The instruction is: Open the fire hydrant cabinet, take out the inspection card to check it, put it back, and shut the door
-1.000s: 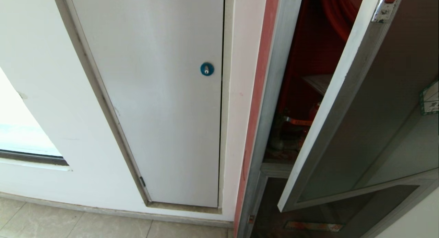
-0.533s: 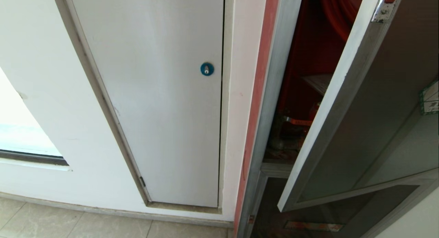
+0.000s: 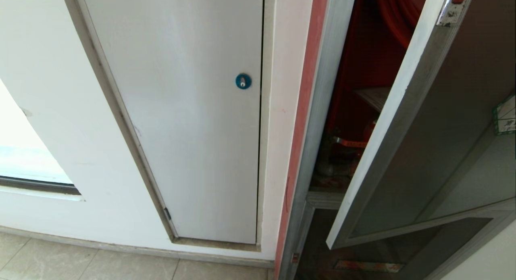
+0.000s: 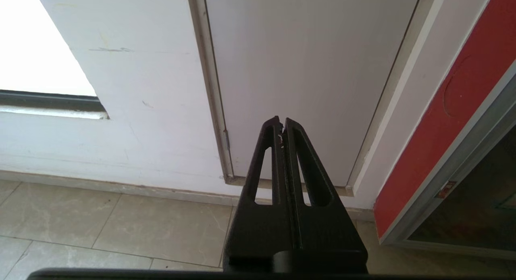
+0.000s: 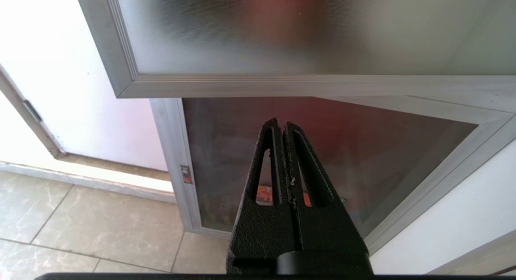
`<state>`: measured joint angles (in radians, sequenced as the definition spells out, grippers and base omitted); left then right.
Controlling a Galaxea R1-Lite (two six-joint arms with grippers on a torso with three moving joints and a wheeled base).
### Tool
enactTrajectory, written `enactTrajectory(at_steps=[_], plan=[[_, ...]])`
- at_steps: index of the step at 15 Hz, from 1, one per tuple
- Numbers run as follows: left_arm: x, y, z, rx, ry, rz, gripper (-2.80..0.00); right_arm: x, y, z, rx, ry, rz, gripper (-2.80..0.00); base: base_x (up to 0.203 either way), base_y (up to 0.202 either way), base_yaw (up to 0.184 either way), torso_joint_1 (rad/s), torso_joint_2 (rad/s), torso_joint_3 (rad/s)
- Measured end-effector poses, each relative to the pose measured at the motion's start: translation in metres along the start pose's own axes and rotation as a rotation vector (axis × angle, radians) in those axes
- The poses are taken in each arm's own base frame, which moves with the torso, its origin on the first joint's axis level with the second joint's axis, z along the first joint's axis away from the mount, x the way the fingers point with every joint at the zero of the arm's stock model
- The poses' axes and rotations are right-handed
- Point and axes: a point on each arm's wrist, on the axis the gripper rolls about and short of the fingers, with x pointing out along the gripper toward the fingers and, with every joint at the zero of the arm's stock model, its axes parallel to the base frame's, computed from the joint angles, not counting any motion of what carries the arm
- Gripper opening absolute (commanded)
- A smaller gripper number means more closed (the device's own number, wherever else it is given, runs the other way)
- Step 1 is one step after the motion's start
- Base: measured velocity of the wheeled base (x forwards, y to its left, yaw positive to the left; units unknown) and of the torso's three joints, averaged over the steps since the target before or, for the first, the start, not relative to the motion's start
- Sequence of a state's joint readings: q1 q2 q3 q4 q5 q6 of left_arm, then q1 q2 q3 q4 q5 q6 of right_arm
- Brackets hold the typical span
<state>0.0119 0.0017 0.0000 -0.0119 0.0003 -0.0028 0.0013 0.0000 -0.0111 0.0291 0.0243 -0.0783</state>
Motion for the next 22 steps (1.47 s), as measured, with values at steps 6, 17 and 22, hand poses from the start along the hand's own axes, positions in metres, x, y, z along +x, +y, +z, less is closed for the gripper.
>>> enactTrajectory(at_steps=[6,17,22], plan=[[0.000,0.000,0.000,0.000,0.000,0.000,-2.80,-0.003,-0.001,0.026,-0.002,-0.038,0.028,-2.80,0.000,0.000,0.000,0.000,0.00,0.000],[0.000,0.000,0.000,0.000,0.000,0.000,-2.80,0.021,0.001,0.125,0.158,-0.001,0.522,-2.80,0.000,0.000,0.000,0.000,0.00,0.000],[0.000,0.000,0.000,0.000,0.000,0.000,-2.80,0.061,-0.001,0.175,0.207,0.058,0.685,-2.80,0.000,0.000,0.000,0.000,0.00,0.000]])
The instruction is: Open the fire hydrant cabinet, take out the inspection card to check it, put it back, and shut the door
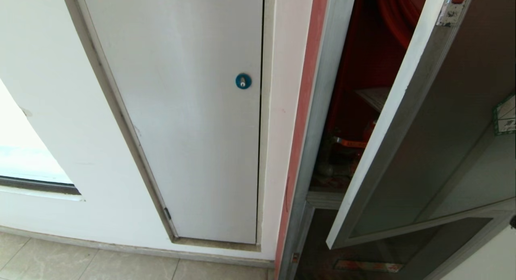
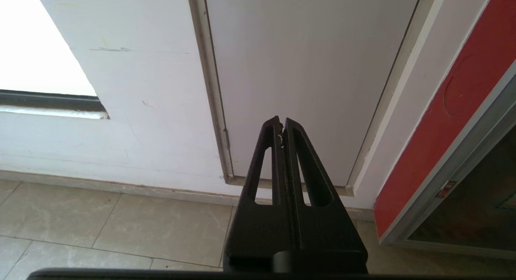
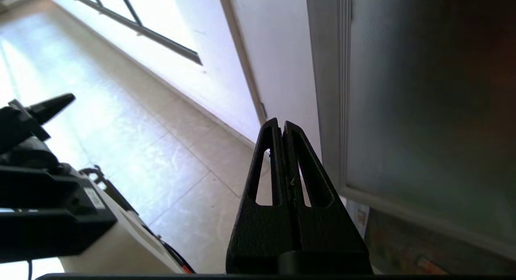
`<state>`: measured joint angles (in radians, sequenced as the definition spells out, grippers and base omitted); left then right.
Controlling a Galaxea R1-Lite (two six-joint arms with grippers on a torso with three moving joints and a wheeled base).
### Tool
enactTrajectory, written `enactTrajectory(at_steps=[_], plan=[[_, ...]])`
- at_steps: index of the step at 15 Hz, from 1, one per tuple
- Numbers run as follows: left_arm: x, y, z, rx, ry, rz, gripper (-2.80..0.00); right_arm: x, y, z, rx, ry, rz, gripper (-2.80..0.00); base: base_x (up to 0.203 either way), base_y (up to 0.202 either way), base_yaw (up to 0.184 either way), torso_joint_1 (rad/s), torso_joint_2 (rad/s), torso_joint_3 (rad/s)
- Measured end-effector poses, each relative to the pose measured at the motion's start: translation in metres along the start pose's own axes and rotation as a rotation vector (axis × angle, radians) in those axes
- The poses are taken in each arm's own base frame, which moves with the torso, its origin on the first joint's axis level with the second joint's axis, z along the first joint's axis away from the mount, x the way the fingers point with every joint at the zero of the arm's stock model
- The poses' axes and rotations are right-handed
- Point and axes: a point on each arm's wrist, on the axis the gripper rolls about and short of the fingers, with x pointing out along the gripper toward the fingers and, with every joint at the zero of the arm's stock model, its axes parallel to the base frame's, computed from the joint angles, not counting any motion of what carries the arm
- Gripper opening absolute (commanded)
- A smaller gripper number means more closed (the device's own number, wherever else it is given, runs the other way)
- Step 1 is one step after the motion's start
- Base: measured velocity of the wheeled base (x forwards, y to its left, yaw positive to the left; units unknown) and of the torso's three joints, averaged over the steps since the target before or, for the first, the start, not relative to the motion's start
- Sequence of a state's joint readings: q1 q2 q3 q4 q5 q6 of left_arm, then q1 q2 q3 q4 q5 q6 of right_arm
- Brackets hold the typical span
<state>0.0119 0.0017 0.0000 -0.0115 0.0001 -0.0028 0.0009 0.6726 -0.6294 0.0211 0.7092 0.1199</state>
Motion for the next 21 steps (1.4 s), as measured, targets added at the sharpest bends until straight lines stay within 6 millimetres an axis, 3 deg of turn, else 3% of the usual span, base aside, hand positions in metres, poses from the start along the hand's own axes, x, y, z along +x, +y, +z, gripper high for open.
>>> enactTrajectory(at_steps=[7,14,21], plan=[[0.000,0.000,0.000,0.000,0.000,0.000,-2.80,0.054,-0.025,0.068,0.002,0.024,0.123,-2.80,0.000,0.000,0.000,0.000,0.00,0.000],[0.000,0.000,0.000,0.000,0.000,0.001,-2.80,0.096,-0.030,0.093,0.001,0.050,0.232,-2.80,0.000,0.000,0.000,0.000,0.00,0.000],[0.000,0.000,0.000,0.000,0.000,0.000,-2.80,0.127,-0.046,0.109,-0.023,0.006,0.154,-2.80,0.000,0.000,0.000,0.000,0.00,0.000]])
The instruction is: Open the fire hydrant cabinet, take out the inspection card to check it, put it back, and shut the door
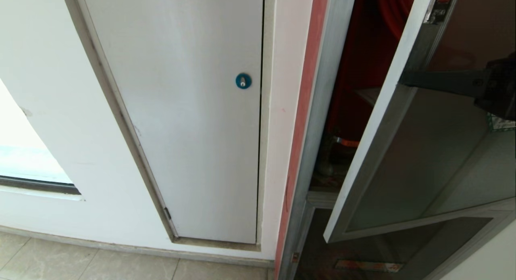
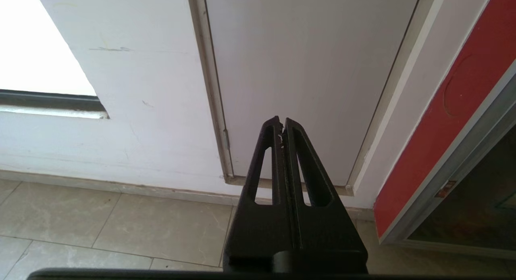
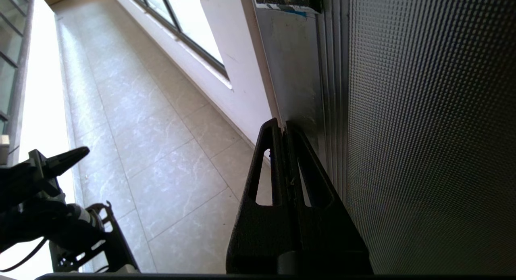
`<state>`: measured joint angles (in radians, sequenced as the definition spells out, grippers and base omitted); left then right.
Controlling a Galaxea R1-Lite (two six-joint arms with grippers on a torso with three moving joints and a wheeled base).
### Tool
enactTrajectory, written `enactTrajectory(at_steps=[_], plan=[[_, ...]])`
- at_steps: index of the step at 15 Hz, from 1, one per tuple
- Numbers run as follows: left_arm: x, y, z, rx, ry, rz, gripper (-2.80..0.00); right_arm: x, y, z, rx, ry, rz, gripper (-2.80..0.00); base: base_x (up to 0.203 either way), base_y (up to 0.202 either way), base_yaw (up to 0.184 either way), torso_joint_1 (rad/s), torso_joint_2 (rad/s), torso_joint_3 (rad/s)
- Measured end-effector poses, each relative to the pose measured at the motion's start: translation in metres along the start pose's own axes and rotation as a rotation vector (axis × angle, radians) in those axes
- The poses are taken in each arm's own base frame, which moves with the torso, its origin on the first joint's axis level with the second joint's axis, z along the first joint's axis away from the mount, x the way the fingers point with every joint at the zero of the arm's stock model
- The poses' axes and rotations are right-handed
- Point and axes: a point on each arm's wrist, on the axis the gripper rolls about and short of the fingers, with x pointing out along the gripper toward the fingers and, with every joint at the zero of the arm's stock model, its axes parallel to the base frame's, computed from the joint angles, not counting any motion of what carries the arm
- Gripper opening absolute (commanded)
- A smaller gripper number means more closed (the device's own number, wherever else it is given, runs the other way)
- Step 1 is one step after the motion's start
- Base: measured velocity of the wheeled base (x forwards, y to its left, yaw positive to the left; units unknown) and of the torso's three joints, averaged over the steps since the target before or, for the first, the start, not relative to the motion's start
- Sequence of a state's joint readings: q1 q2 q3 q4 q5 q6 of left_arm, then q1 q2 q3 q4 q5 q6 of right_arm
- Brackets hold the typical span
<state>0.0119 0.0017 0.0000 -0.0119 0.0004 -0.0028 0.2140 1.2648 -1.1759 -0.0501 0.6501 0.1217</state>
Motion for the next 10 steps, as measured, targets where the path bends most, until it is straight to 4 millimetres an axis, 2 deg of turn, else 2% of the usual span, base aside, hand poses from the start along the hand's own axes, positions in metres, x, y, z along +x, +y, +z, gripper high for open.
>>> enactTrajectory(at_steps=[10], plan=[[0.000,0.000,0.000,0.000,0.000,0.000,-2.80,0.032,-0.025,0.011,0.004,-0.003,-0.075,-2.80,0.000,0.000,0.000,0.000,0.00,0.000]])
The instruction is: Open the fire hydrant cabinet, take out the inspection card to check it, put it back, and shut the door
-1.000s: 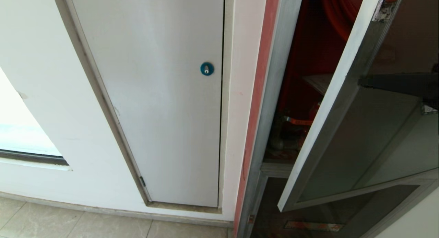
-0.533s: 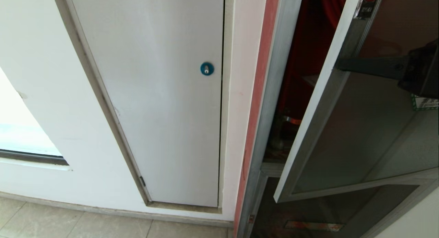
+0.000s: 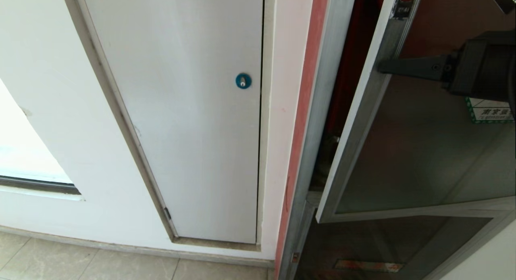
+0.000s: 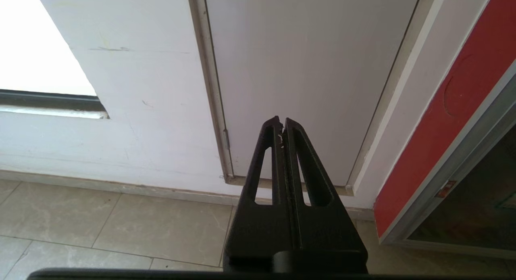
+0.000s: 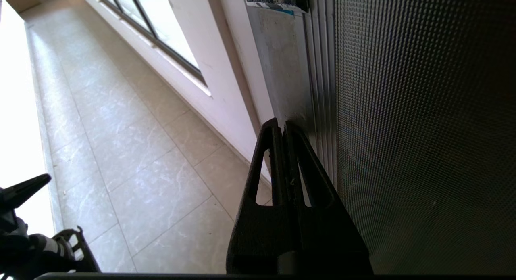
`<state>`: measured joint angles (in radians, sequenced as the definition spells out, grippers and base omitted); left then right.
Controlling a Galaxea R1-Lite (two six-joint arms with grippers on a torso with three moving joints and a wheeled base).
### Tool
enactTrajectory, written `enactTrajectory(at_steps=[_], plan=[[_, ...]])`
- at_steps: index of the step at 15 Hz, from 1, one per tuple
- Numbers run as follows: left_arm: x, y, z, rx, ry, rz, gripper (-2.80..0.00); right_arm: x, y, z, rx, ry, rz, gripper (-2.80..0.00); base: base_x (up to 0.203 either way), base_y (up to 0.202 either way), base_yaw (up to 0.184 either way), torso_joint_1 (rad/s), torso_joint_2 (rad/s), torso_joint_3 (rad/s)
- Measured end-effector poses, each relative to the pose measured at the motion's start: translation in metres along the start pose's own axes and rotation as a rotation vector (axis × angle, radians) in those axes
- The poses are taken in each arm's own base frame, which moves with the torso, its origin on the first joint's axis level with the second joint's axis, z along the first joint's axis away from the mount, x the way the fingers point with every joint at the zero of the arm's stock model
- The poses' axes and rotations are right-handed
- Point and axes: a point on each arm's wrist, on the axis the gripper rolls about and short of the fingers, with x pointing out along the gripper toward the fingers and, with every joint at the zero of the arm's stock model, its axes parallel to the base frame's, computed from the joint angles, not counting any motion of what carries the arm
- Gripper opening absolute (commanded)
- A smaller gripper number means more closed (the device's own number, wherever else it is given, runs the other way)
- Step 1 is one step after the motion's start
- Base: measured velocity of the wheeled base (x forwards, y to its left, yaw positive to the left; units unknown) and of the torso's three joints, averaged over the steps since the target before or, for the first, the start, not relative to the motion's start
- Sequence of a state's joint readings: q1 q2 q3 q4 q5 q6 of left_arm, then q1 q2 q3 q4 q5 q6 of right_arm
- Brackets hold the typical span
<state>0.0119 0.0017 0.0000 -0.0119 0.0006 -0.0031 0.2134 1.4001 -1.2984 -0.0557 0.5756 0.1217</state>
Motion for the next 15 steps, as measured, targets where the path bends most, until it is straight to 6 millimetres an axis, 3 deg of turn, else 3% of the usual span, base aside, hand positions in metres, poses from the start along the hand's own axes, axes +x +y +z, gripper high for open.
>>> enactTrajectory(at_steps=[15], plan=[[0.000,0.000,0.000,0.000,0.000,0.000,-2.80,0.060,-0.039,0.013,-0.002,-0.012,-0.066,-2.80,0.000,0.000,0.000,0.000,0.00,0.000]])
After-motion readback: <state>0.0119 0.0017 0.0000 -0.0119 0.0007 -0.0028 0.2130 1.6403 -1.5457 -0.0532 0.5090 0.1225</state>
